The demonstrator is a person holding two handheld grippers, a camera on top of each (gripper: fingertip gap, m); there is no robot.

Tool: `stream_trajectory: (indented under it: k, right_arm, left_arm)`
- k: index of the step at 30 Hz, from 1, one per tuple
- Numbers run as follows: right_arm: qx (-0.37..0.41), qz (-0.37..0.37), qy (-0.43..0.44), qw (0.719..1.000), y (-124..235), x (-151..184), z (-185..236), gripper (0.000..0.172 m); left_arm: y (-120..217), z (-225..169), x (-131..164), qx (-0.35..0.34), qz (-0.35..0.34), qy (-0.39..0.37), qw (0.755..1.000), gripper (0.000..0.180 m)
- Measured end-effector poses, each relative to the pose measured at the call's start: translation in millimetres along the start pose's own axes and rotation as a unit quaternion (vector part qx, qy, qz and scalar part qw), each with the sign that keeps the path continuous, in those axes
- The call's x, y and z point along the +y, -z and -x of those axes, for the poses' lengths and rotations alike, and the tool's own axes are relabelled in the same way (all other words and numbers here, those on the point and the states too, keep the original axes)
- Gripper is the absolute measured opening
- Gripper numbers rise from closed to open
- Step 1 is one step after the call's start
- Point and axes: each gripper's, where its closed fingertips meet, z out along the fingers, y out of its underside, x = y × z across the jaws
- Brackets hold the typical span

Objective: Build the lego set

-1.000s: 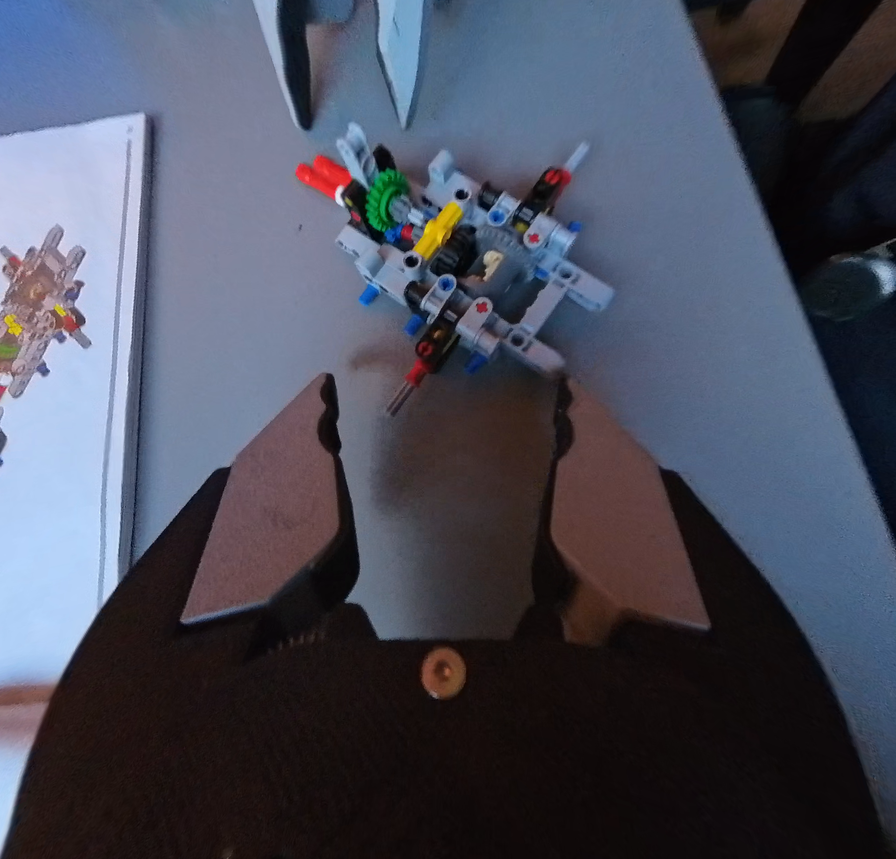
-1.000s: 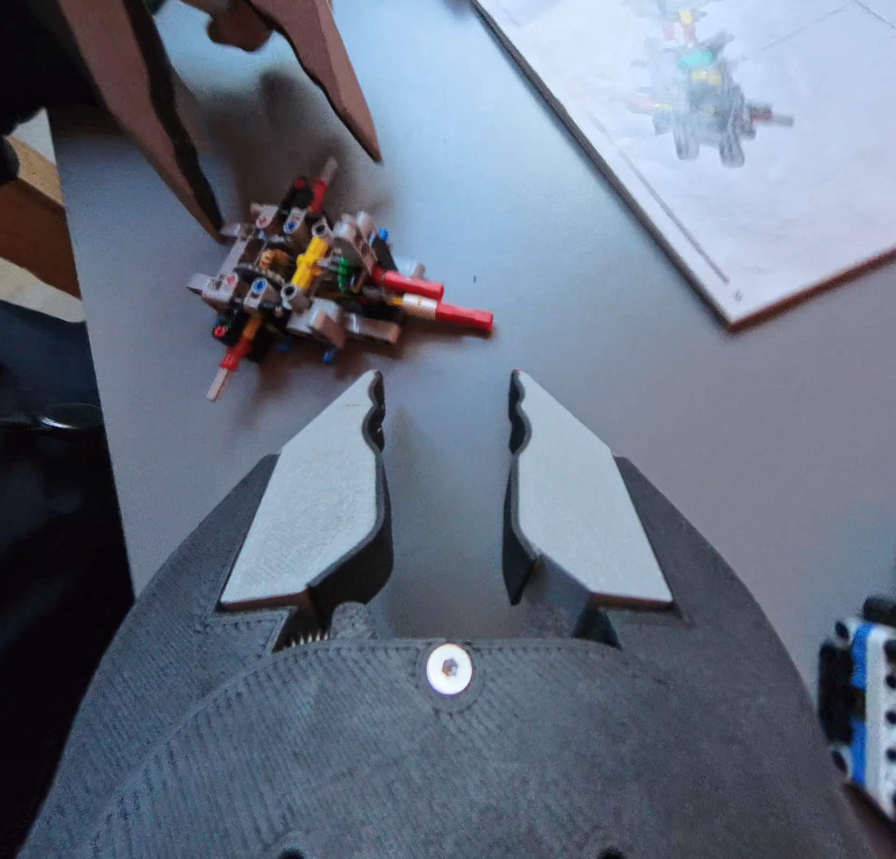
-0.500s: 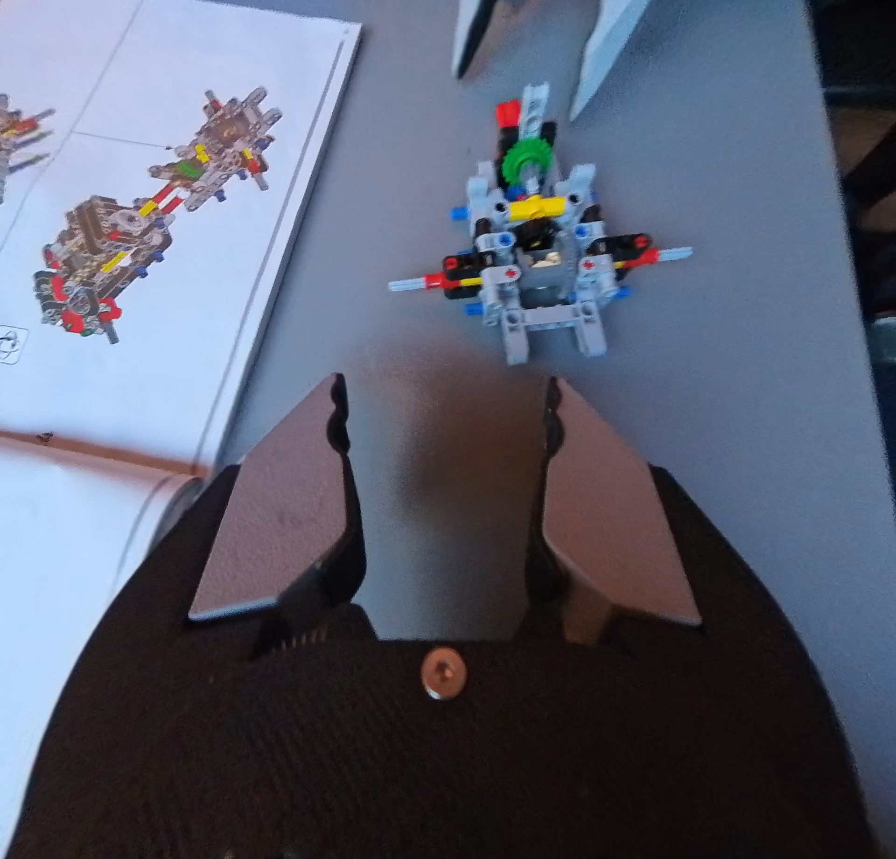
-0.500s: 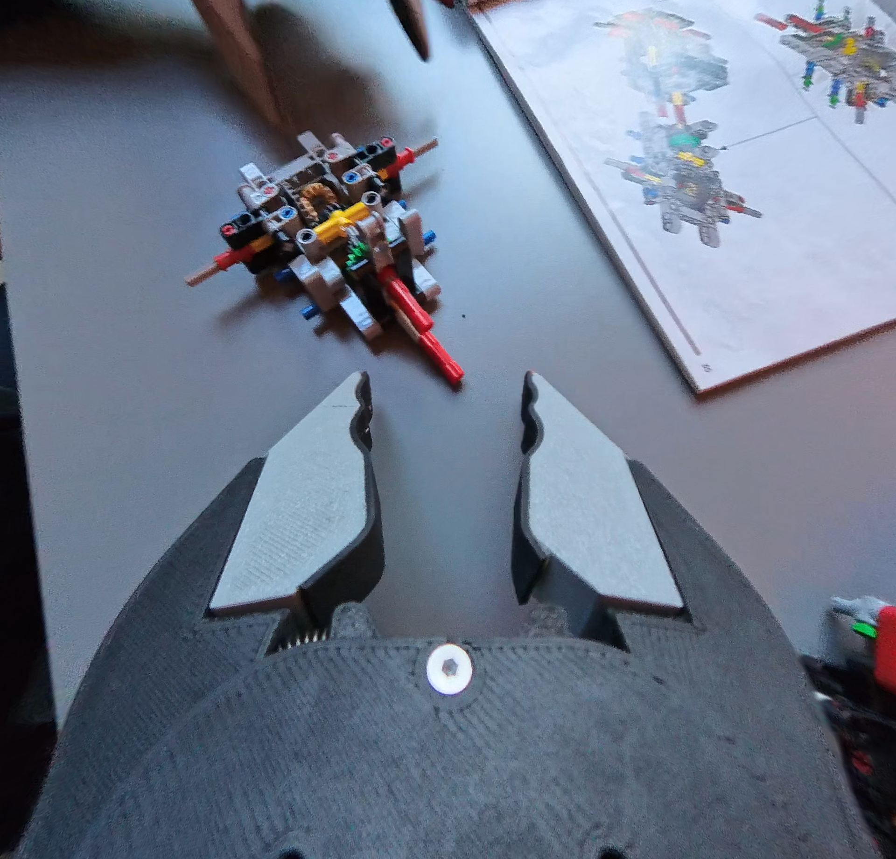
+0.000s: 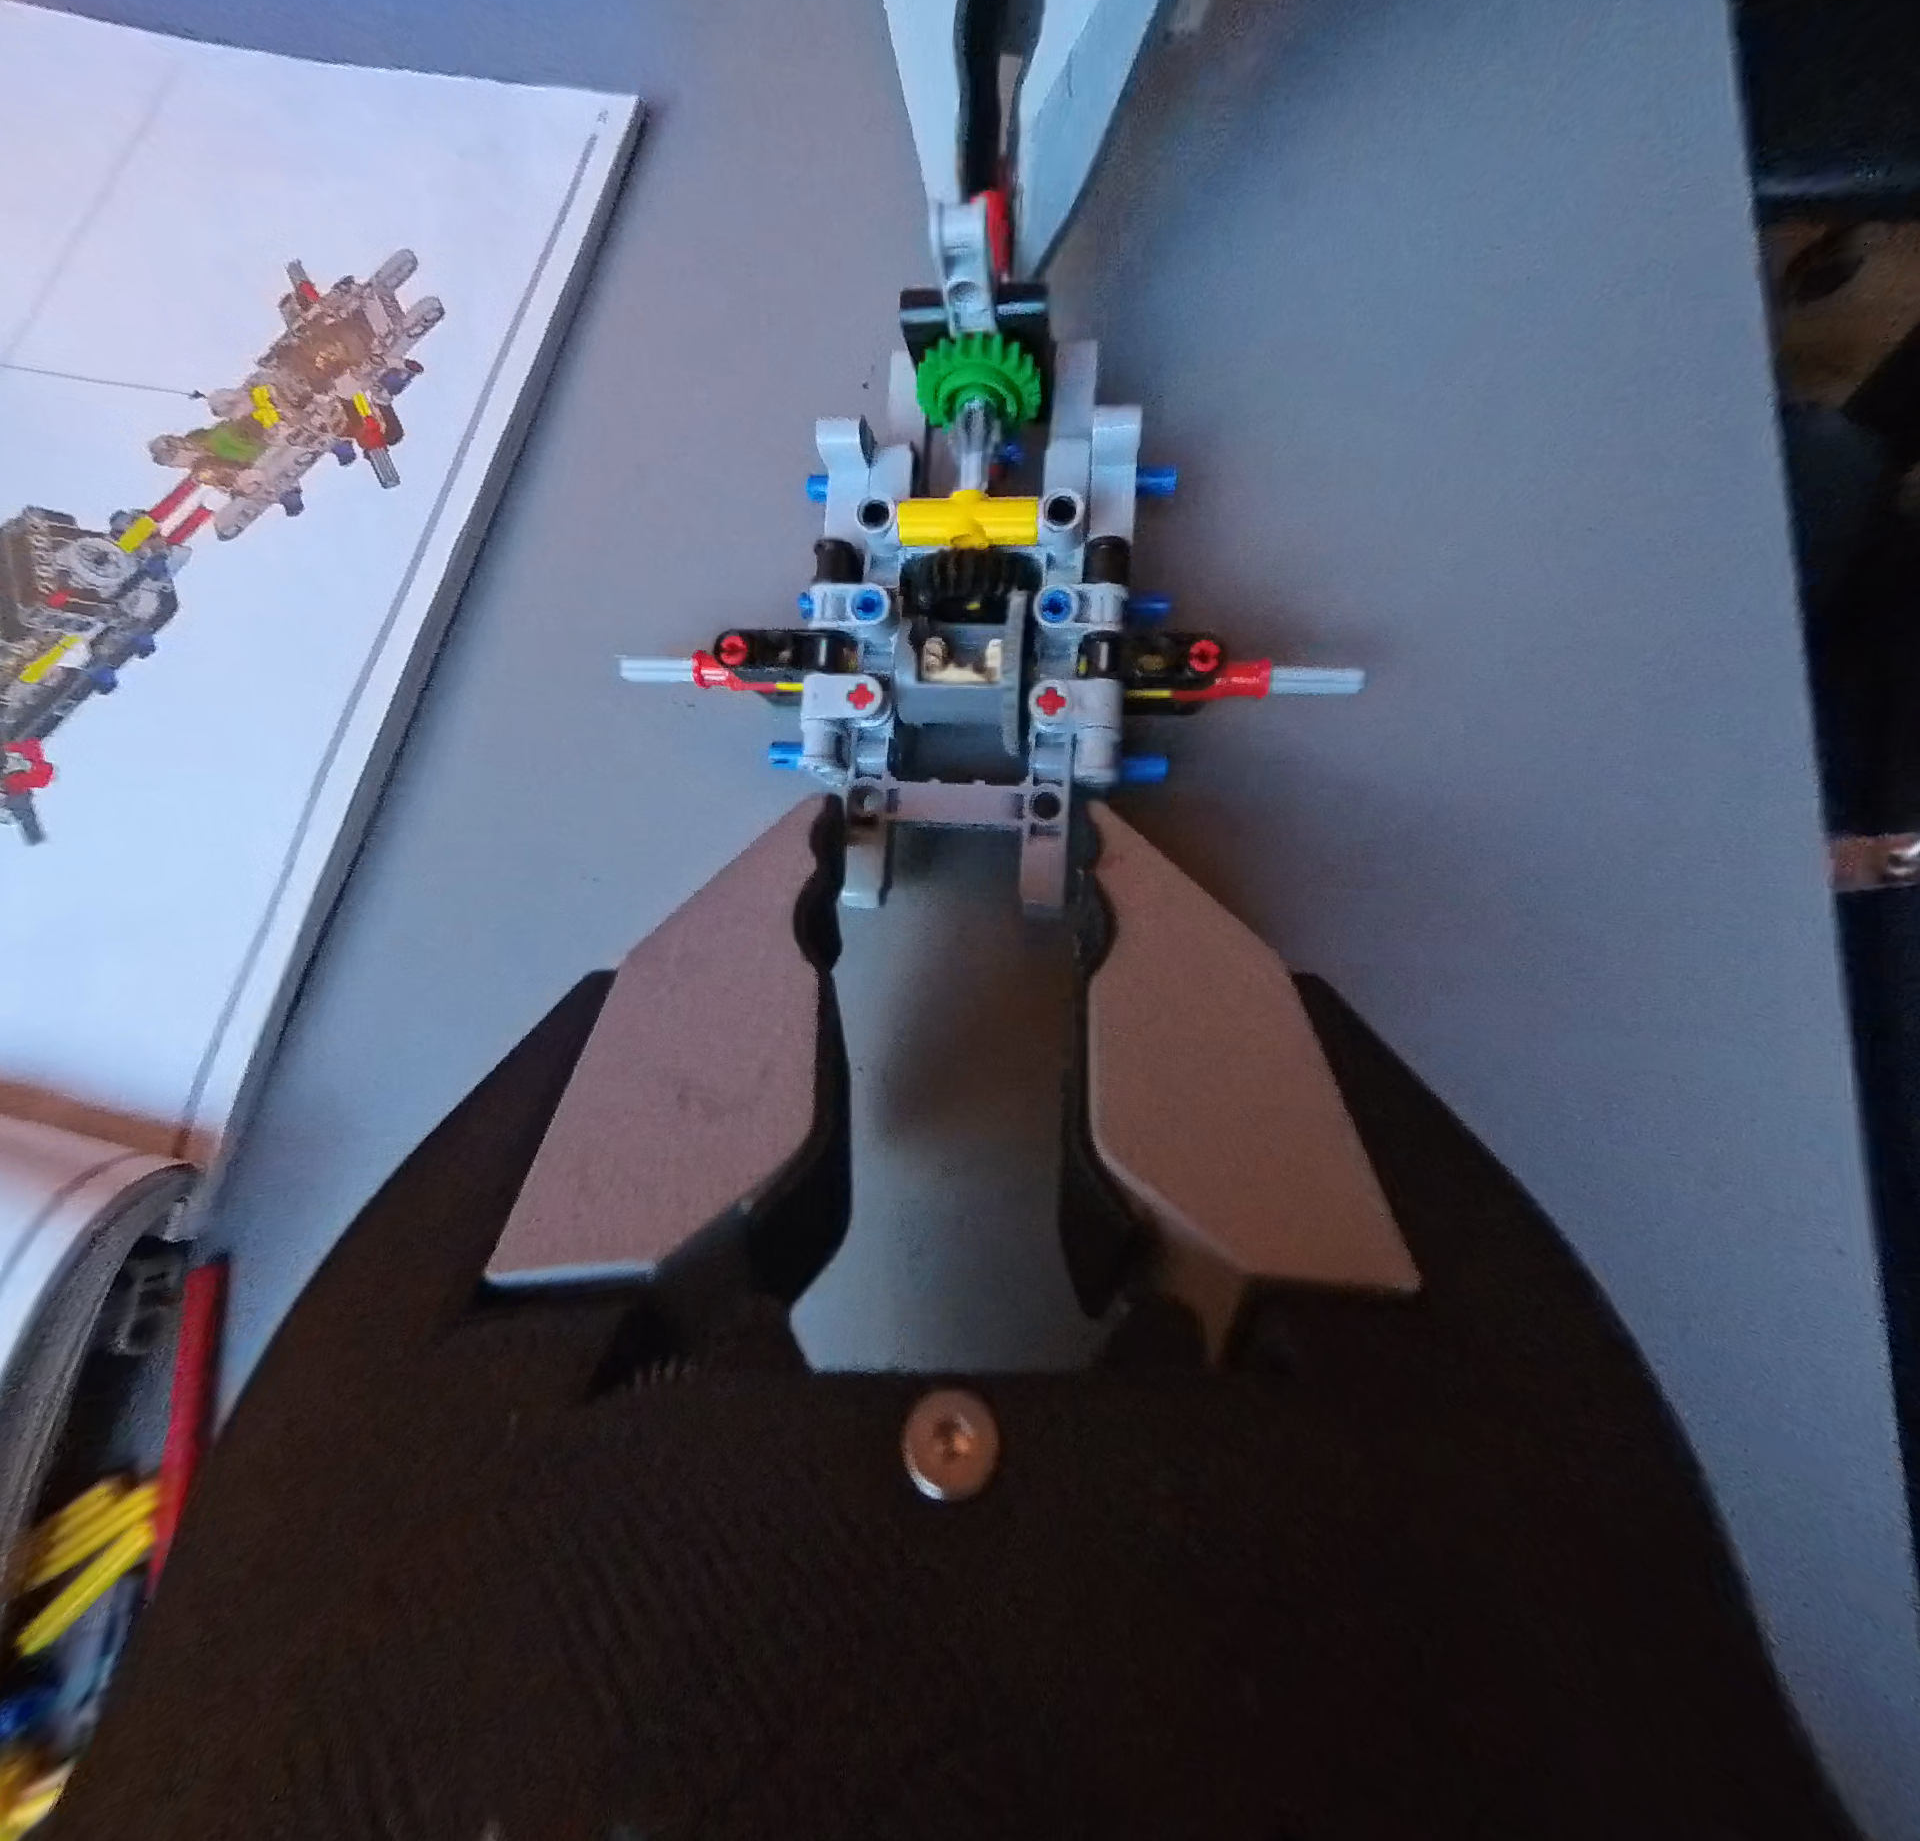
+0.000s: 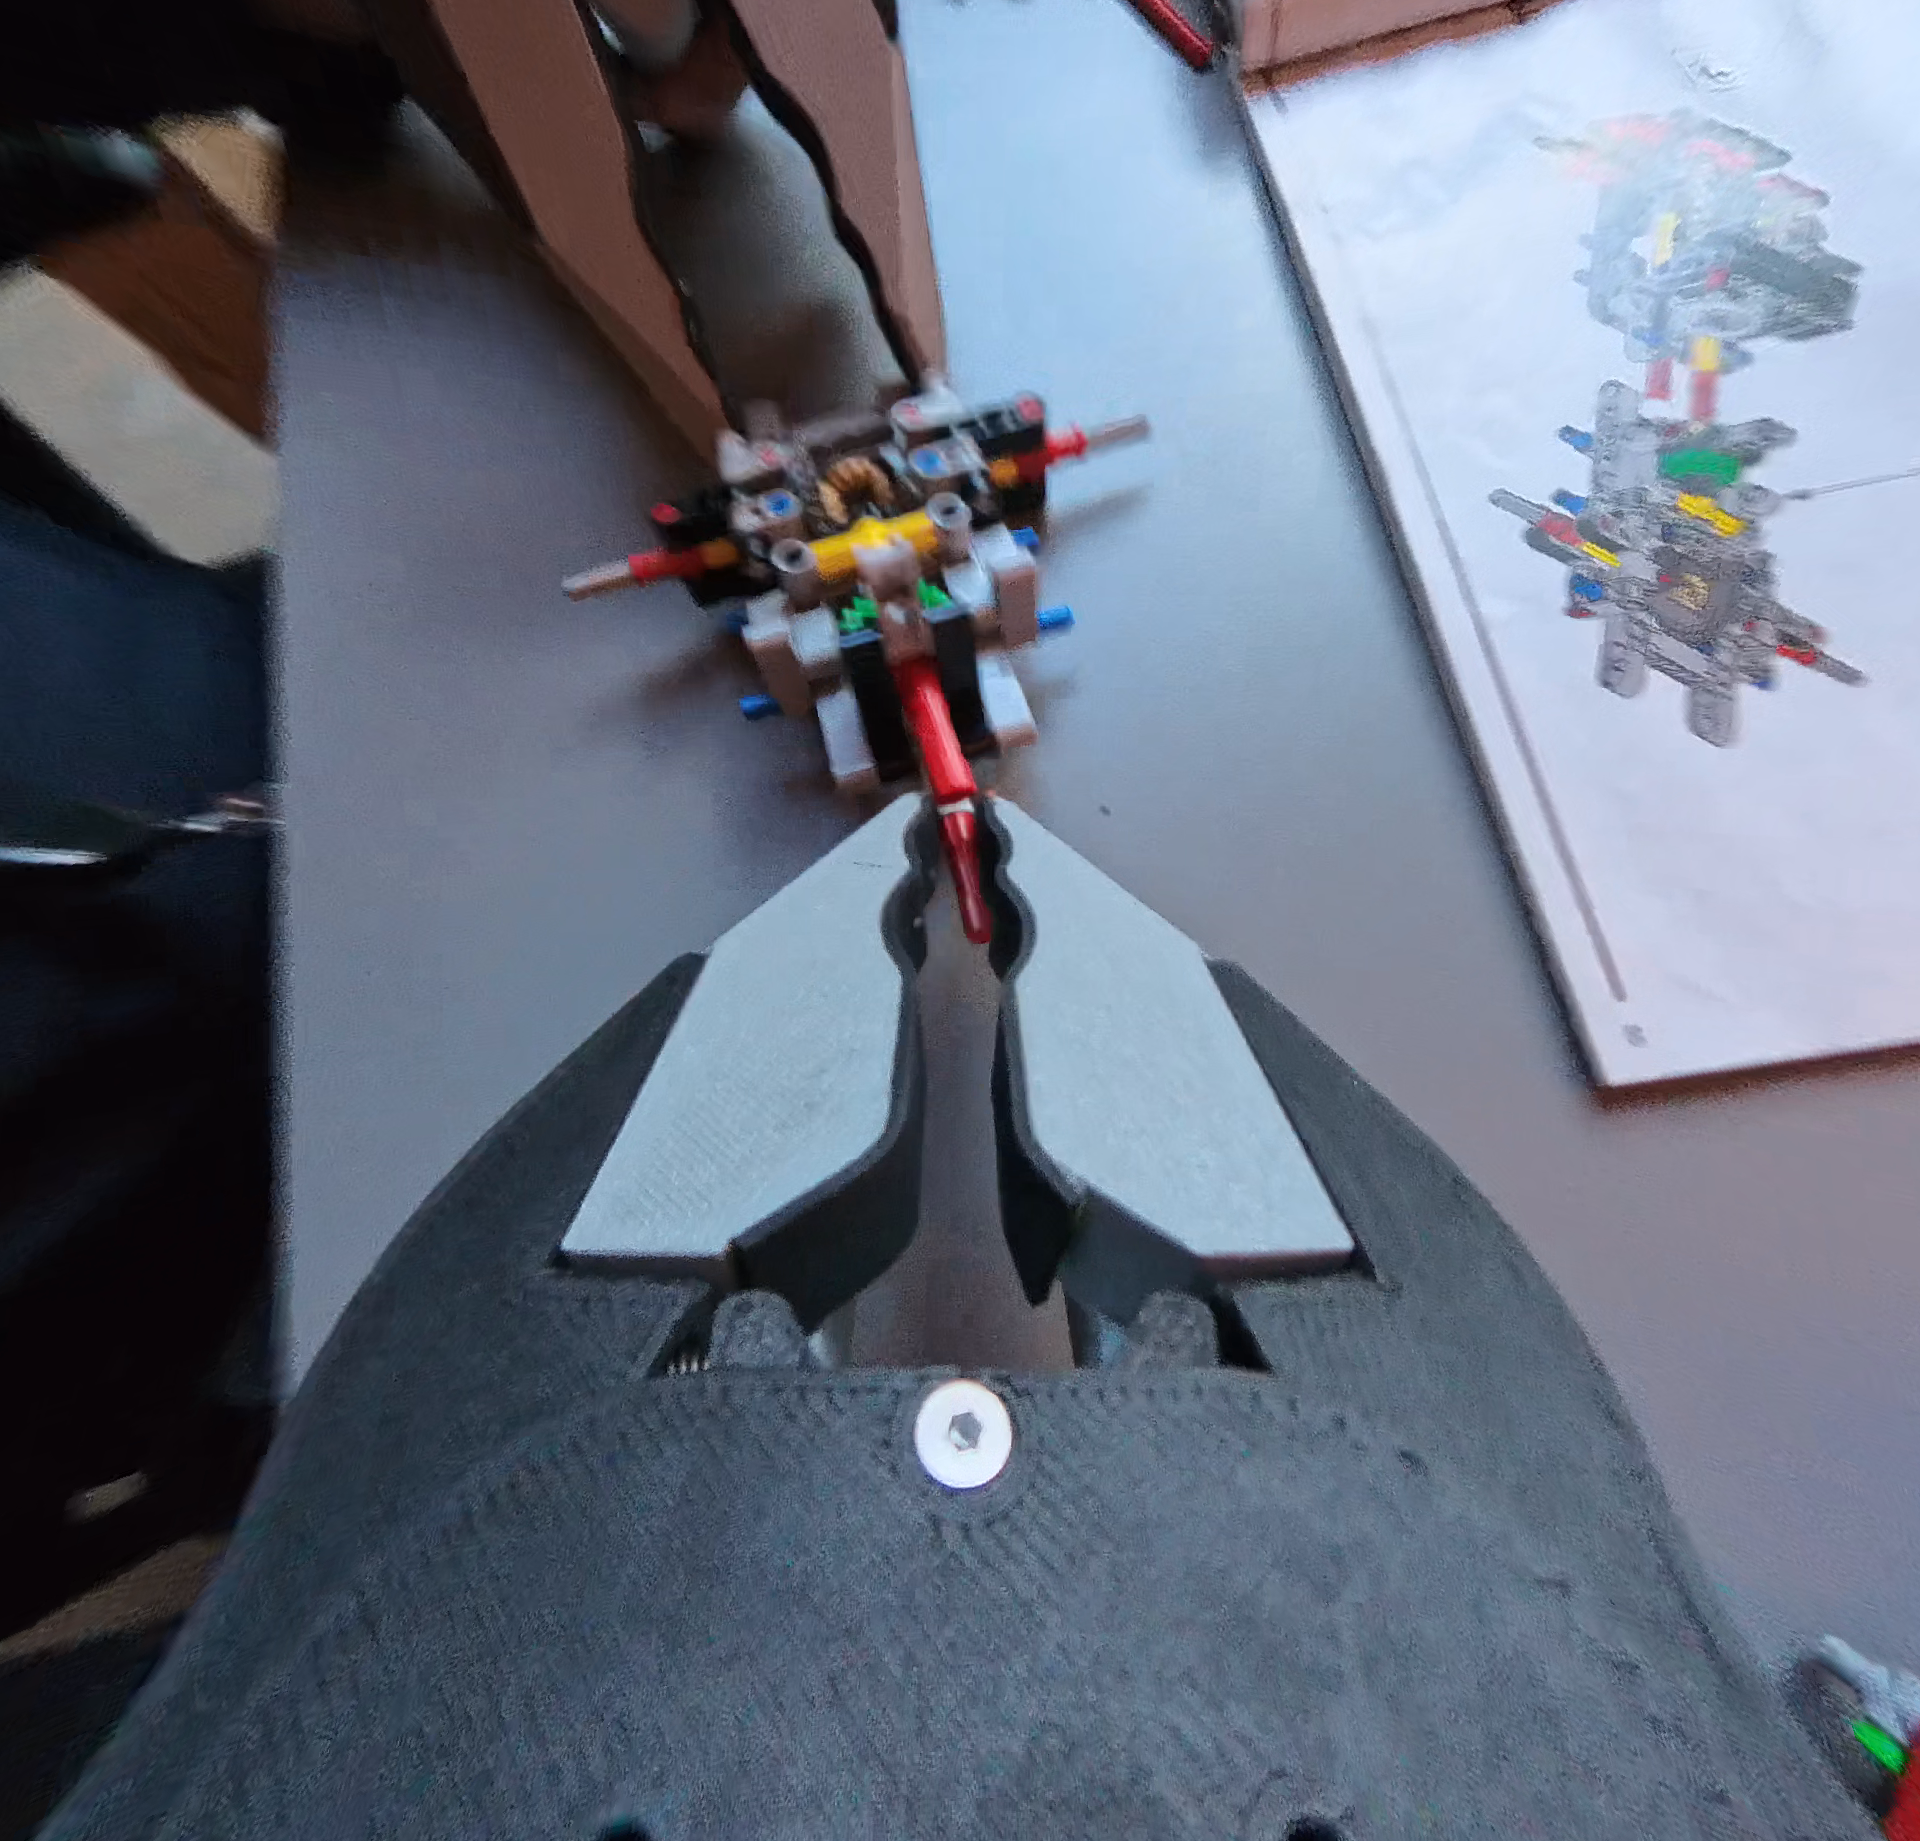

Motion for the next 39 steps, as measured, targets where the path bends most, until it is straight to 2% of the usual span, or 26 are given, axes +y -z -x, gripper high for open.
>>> stream_trajectory:
  k: [2, 4, 5, 6, 8, 11, 12, 13, 16, 21, 25, 37, 39]
  right_arm:
    - [-0.033, 0.008, -0.044, 0.998, 10, -14, -1, 0.002]
    - [-0.063, 0.019, -0.087, 0.994, 20, -31, -6, 0.001]
    - [-0.07, 0.02, -0.114, 0.991, 25, -42, -12, 0.001]
    - [-0.086, 0.019, -0.143, 0.986, 29, -54, -15, 0.001]
    - [-0.133, 0.012, -0.211, 0.968, 37, -79, -19, 0.001]
    - [-0.241, 0.01, -0.31, 0.92, 49, -111, -9, 0.002]
    - [-0.266, 0.019, -0.328, 0.906, 51, -116, -6, 0.002]
    - [-0.27, 0.023, -0.337, 0.902, 51, -120, -6, 0.002]
    - [-0.268, 0.039, -0.336, 0.902, 50, -124, -1, 0.002]
    - [-0.27, 0.047, -0.34, 0.899, 55, -133, 5, 0.002]
    - [-0.275, 0.05, -0.34, 0.898, 58, -137, 10, 0.002]
    - [-0.293, 0.04, -0.356, 0.887, 56, -130, 14, 0.002]
    - [-0.293, 0.042, -0.35, 0.889, 55, -126, 16, 0.002]
  left_arm:
    - [3, -3, -10, 0.069, -0.018, 0.078, 0.994, 0.039]
    - [10, -5, -22, 0.167, -0.047, 0.18, 0.968, 0.039]
    - [14, -4, -29, 0.211, -0.069, 0.232, 0.947, 0.039]
    - [21, -4, -37, 0.268, -0.093, 0.277, 0.918, 0.039]
    - [40, -1, -54, 0.37, -0.155, 0.353, 0.845, 0.039]
    - [68, 7, -68, 0.474, -0.244, 0.41, 0.74, 0.039]
    - [74, 7, -70, 0.491, -0.255, 0.426, 0.716, 0.039]
    - [76, 5, -71, 0.496, -0.262, 0.431, 0.707, 0.039]
    - [81, -9, -74, 0.514, -0.257, 0.429, 0.697, 0.039]
    - [91, -18, -83, 0.54, -0.267, 0.445, 0.663, 0.039]
    - [96, -26, -87, 0.552, -0.267, 0.44, 0.655, 0.038]
    - [96, -32, -83, 0.556, -0.257, 0.446, 0.653, 0.039]
    - [91, -31, -79, 0.533, -0.255, 0.44, 0.676, 0.039]
